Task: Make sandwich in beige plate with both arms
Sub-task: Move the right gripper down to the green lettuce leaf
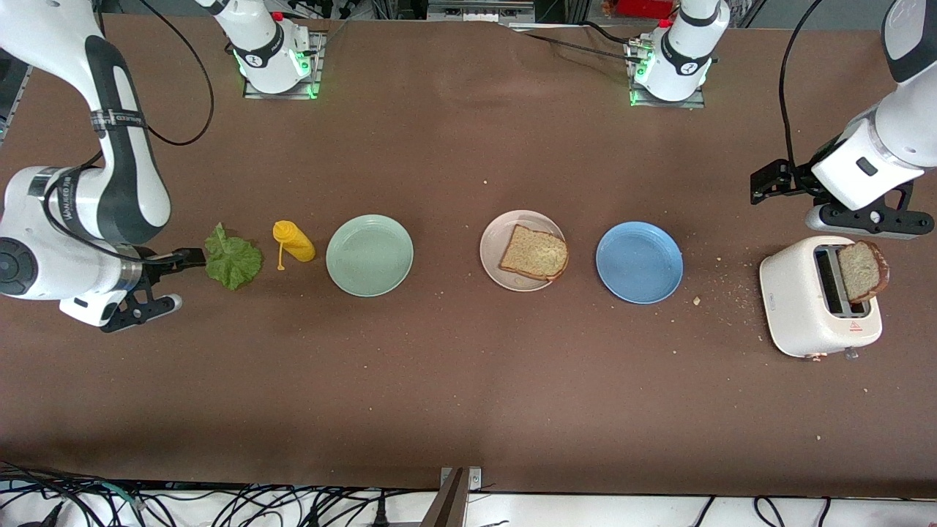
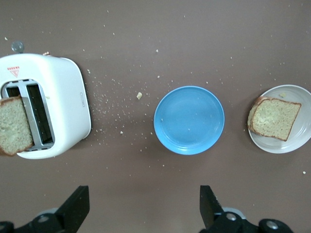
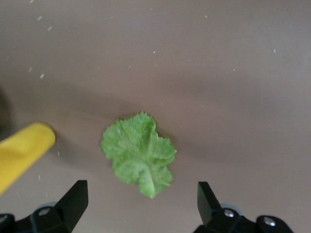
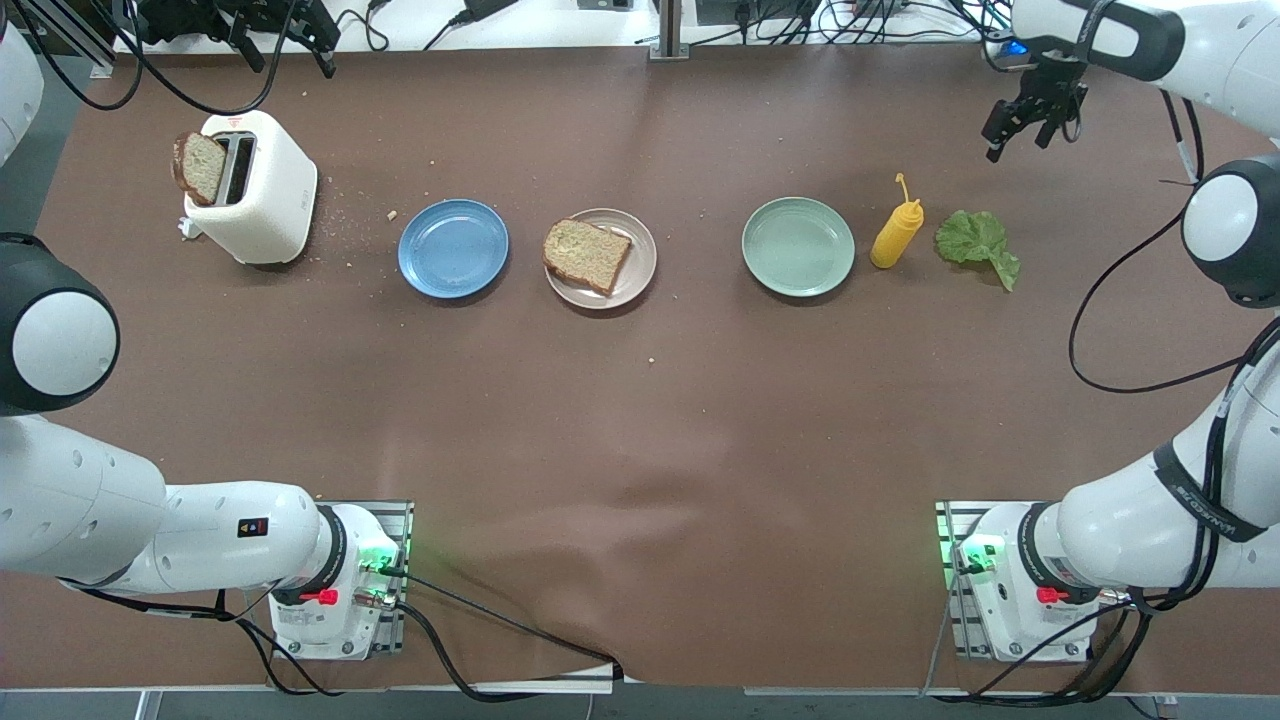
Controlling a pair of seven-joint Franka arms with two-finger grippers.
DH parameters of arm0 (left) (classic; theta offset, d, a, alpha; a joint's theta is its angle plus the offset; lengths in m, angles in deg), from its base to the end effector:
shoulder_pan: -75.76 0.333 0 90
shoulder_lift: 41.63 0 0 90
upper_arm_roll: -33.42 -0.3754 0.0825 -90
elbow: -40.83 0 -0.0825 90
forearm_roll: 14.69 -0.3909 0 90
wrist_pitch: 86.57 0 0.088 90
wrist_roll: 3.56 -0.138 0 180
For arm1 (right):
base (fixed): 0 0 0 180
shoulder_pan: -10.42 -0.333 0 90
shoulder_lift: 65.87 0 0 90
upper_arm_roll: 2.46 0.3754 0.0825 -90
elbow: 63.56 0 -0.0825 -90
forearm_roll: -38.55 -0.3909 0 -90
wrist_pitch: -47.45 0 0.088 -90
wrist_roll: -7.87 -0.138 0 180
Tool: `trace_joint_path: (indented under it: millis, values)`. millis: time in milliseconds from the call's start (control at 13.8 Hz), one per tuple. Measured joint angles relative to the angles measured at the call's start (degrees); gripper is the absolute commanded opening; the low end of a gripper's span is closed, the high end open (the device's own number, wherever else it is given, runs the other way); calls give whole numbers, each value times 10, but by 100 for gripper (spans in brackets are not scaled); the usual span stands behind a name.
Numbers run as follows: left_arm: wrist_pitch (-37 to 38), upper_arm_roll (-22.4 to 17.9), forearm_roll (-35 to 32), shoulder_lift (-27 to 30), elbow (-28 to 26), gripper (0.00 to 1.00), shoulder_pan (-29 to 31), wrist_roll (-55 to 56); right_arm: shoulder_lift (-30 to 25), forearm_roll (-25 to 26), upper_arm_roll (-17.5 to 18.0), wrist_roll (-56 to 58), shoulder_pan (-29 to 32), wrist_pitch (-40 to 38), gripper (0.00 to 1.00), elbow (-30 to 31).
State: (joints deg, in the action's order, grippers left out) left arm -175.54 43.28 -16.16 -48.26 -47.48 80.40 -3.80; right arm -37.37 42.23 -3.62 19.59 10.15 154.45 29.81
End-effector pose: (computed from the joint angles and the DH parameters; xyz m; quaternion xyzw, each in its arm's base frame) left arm 0.5930 -0.0446 0.5994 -0.9975 0.0479 0.0510 0.0051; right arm 0.6768 -0.0157 0.3316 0.9852 0.1073 -0.1323 0.0198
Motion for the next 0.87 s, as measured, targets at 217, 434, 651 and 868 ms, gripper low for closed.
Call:
trace_joint_path:
  millis: [217,434,651,868]
  values:
    - [0,-1,0,-20,23,100,8,0,0,18,10,-97,-2,94,100,75]
    - [0,-2,0,-28,28,100,23,0,0,18,10,-112,-2,144,100,128]
    - [0,0,0,-28,31,100,24,0,-1,18,10,-115,-2,160,100,153]
    - [0,0,0,-28,31,100,23,0,1,18,9,-116,0,191,99,179]
